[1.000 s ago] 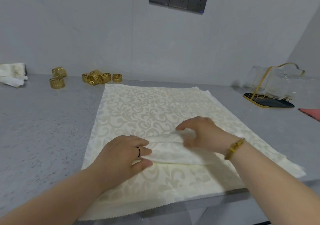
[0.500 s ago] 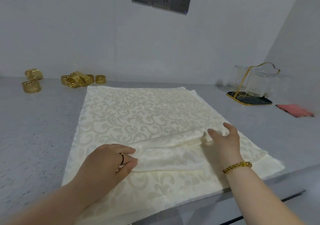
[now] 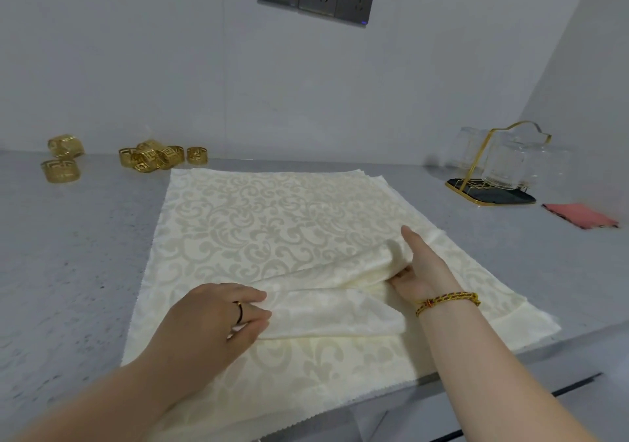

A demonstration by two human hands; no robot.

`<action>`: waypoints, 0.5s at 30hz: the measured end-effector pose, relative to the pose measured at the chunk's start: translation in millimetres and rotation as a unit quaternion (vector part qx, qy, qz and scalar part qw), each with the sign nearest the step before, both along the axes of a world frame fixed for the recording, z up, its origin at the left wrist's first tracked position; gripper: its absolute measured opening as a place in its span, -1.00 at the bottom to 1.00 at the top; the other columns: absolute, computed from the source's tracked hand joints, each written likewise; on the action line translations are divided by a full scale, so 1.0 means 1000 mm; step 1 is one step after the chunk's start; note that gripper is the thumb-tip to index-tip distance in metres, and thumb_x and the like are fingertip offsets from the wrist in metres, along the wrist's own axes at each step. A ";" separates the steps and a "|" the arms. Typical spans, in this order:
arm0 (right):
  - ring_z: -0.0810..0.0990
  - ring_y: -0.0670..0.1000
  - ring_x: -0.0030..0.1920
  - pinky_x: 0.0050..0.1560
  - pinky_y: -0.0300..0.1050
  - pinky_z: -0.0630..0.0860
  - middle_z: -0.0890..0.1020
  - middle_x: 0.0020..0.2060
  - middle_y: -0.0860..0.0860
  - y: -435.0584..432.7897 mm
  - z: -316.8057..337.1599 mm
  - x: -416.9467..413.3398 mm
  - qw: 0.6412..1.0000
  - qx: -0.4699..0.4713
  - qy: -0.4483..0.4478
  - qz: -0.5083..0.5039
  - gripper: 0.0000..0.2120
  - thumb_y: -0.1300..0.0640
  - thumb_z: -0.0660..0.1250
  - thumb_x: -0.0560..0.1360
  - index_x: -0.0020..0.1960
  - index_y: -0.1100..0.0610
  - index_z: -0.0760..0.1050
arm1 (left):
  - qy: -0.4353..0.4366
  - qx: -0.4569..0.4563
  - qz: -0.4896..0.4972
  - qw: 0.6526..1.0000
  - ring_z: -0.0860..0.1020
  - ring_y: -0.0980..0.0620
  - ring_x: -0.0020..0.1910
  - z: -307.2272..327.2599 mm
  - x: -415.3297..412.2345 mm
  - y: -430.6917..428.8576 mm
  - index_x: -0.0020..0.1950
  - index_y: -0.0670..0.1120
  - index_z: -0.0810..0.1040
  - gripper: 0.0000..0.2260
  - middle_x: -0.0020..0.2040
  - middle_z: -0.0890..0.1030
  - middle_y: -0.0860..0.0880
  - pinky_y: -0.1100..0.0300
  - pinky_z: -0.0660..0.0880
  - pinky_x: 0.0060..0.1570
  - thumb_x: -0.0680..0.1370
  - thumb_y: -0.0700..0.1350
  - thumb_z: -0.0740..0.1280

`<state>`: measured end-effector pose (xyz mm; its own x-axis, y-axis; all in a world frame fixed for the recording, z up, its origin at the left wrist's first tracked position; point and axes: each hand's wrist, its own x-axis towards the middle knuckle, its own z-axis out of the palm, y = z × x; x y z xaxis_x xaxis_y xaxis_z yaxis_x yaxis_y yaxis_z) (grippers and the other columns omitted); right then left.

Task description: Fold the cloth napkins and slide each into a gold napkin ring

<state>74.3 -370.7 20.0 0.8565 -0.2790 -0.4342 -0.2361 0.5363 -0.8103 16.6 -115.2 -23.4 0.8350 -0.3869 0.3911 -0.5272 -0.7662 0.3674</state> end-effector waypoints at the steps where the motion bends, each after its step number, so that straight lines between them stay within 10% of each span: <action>1: 0.57 0.18 -0.04 -0.01 0.09 0.54 0.55 0.00 0.21 0.004 0.001 -0.003 1.000 0.003 0.002 0.024 -0.65 0.08 0.36 0.46 0.14 0.25 0.40 | -0.005 0.017 -0.005 1.000 0.43 0.26 0.07 0.001 -0.001 0.001 -0.18 0.21 0.66 -0.67 -0.07 0.56 0.40 0.62 0.23 -0.22 0.40 0.16 0.09; 5: 0.55 0.08 -0.22 -0.37 -0.14 0.57 0.56 -0.20 0.15 0.033 0.006 -0.015 0.982 -0.088 -0.004 0.166 -0.87 0.23 0.29 0.49 -0.02 0.30 0.45 | -0.046 0.028 -0.013 0.998 0.41 0.18 0.08 -0.003 0.001 0.006 -0.19 0.19 0.66 -0.55 -0.09 0.64 0.27 0.44 0.22 0.08 0.56 0.18 -0.02; 11: 0.59 0.11 -0.24 -0.24 -0.12 0.55 0.61 -0.16 0.19 0.068 0.006 -0.012 0.937 -0.297 -0.043 0.178 -0.70 0.31 0.38 0.40 0.10 0.38 0.47 | -0.007 0.054 -0.020 0.998 0.56 0.35 -0.14 0.002 -0.003 0.003 -0.23 0.25 0.64 -0.70 -0.14 0.62 0.33 0.48 0.36 -0.09 0.40 0.14 0.09; 15: 0.54 0.05 -0.11 -0.21 -0.19 0.48 0.55 -0.05 0.09 0.088 0.000 -0.015 0.843 -0.502 -0.122 0.150 -0.58 0.24 0.36 0.39 0.21 0.25 0.33 | 0.014 0.028 -0.028 0.999 0.45 0.40 0.06 0.003 -0.001 0.003 -0.03 0.23 0.62 -0.57 0.06 0.50 0.39 0.63 0.19 0.11 0.37 0.23 0.01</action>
